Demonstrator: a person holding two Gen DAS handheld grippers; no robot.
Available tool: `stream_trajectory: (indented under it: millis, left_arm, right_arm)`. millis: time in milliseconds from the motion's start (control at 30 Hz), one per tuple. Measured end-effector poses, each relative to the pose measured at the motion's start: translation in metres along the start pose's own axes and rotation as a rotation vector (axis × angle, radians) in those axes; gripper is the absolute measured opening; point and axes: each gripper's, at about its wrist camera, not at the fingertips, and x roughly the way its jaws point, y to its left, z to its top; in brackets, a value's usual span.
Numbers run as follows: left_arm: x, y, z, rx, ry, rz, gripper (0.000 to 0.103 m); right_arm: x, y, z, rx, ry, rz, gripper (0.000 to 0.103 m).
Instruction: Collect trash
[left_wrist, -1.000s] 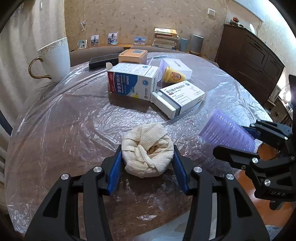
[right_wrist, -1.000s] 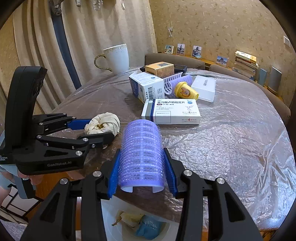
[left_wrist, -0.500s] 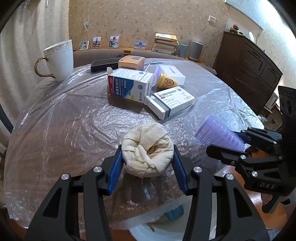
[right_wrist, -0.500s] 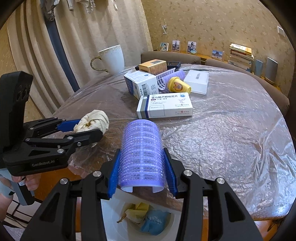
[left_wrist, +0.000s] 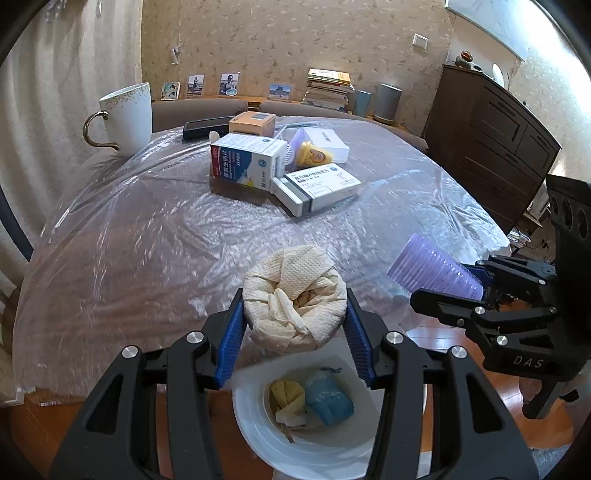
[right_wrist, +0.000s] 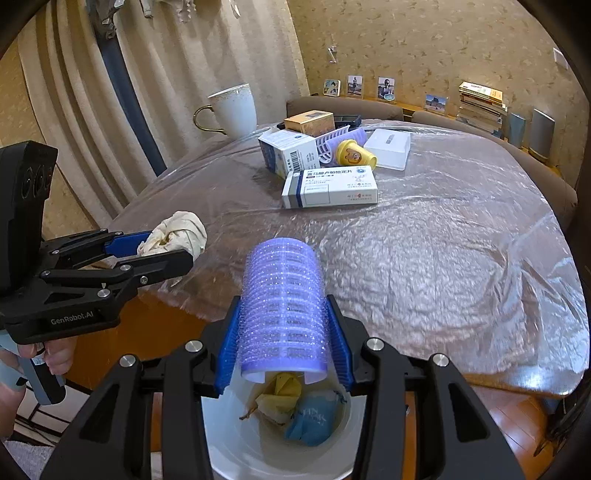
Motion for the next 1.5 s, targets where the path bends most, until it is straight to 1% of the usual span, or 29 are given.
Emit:
stream_trajectory:
  millis: [367, 700, 1200, 1500]
  left_arm:
    - [-0.016, -0.018, -0.025, 0.003, 0.015, 0.006, 0.051]
    - [-0.021, -0.028, -0.043, -0.005, 0.039, 0.006, 0.051]
    - [-0.011, -0.036, -0.067, -0.006, 0.097, 0.007, 0.051]
    - [0.004, -0.037, -0.083, 0.0, 0.147, 0.035, 0.051]
  right_arm:
    - [-0.018, 0.006, -0.019, -0.018, 0.016, 0.008, 0.043]
    - [-0.024, 0.009, -0.035, -0.027, 0.04, 0.022, 0.043]
    - [-0.018, 0.008, -0.058, -0.038, 0.1, 0.01, 0.043]
    - [-0.011, 0.005, -0.072, -0.04, 0.134, -0.005, 0.043]
